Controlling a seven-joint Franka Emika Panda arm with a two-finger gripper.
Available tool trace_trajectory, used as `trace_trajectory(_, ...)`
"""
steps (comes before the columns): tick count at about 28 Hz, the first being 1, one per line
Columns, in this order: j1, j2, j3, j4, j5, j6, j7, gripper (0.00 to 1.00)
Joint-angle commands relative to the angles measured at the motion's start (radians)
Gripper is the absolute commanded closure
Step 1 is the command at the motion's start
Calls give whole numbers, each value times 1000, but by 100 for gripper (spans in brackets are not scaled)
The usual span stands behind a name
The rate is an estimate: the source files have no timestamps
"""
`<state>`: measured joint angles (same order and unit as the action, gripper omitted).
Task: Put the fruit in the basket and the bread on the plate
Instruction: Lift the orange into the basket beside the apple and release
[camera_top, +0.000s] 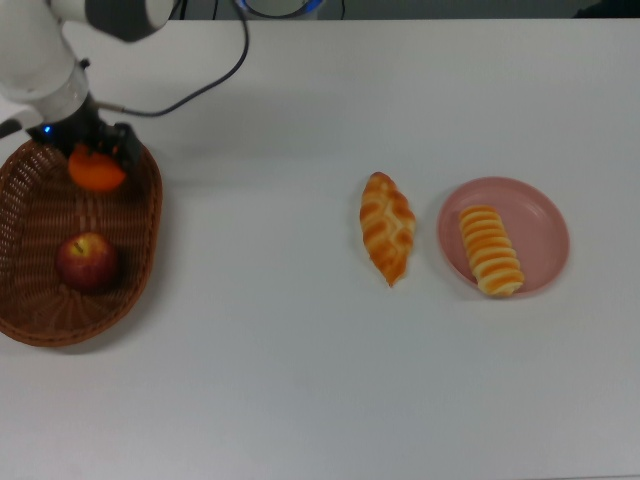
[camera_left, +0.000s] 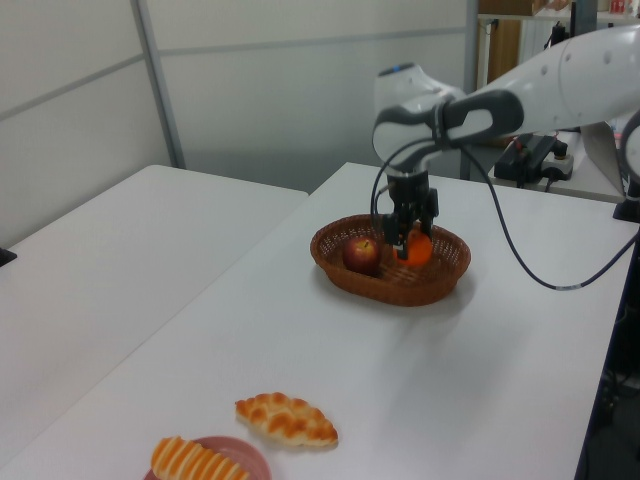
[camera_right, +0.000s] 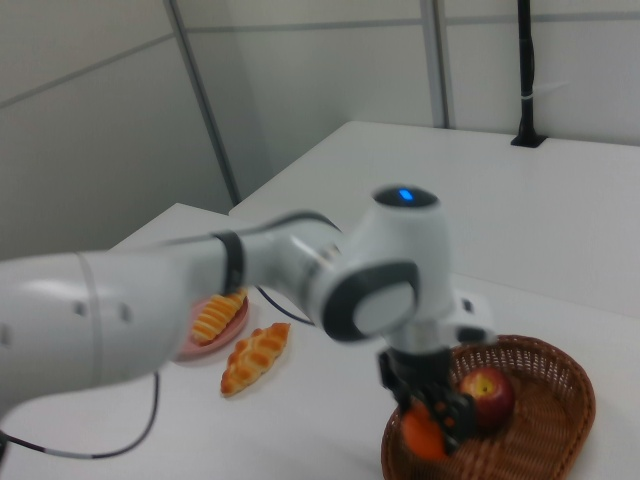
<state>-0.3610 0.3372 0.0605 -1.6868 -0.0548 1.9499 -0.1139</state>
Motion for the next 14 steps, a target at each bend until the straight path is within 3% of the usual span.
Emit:
trace_trajectory(1, -36, 48, 2, 4, 19, 102, -9, 82)
trace_trajectory(3, -49, 52, 2, 4, 19, 109, -10, 75)
trace_trajectory(5, -50, 59, 2, 9, 19, 109, -15, 61)
trace_trajectory(7, -50, 59, 2, 12, 21, 107, -17, 13)
trace_trajectory(8, -50, 57, 2, 12, 21, 107, -12, 0)
trace_trajectory(14, -30, 19, 16, 25, 30, 87, -4, 0)
